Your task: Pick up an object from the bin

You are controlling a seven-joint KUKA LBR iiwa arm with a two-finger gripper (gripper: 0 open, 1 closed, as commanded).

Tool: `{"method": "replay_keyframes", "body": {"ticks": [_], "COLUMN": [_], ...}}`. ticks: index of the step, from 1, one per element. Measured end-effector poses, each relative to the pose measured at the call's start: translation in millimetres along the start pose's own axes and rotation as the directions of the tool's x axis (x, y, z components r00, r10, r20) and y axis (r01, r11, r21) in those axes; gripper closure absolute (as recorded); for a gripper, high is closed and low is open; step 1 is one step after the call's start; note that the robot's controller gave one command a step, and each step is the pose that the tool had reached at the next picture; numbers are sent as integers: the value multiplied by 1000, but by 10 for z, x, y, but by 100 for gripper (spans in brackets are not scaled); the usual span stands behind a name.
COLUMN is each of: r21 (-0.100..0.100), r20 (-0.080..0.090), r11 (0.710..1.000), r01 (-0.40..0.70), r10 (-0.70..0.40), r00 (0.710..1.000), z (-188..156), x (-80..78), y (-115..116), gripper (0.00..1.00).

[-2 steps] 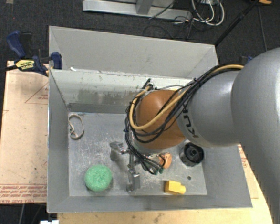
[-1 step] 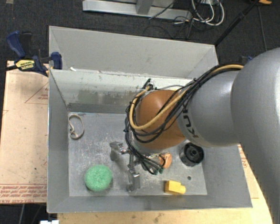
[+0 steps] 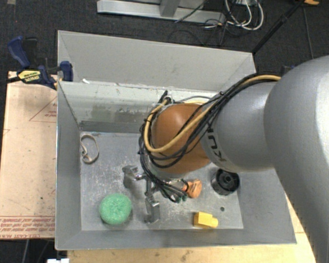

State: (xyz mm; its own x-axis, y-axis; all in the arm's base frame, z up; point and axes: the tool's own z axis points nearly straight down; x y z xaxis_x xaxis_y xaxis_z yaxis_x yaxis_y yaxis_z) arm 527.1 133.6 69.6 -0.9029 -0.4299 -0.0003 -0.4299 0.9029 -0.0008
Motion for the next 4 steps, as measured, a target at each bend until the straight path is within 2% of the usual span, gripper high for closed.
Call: {"method": "replay_keyframes", "body": {"ticks": [1,2,3,4], "r21": [-1,-3,-3,-6], "r20": [3,1,0,-4], "r11": [992,960,960,959], "r01": [122,279,279,282], "r10": [-122,-279,-279,-282], "r00": [992,960,960,959], "z": [-5,0,0,-381], "x": [-214,-14,-14,23], "y": [361,574,574,484], "gripper": [0,100,100,100]}}
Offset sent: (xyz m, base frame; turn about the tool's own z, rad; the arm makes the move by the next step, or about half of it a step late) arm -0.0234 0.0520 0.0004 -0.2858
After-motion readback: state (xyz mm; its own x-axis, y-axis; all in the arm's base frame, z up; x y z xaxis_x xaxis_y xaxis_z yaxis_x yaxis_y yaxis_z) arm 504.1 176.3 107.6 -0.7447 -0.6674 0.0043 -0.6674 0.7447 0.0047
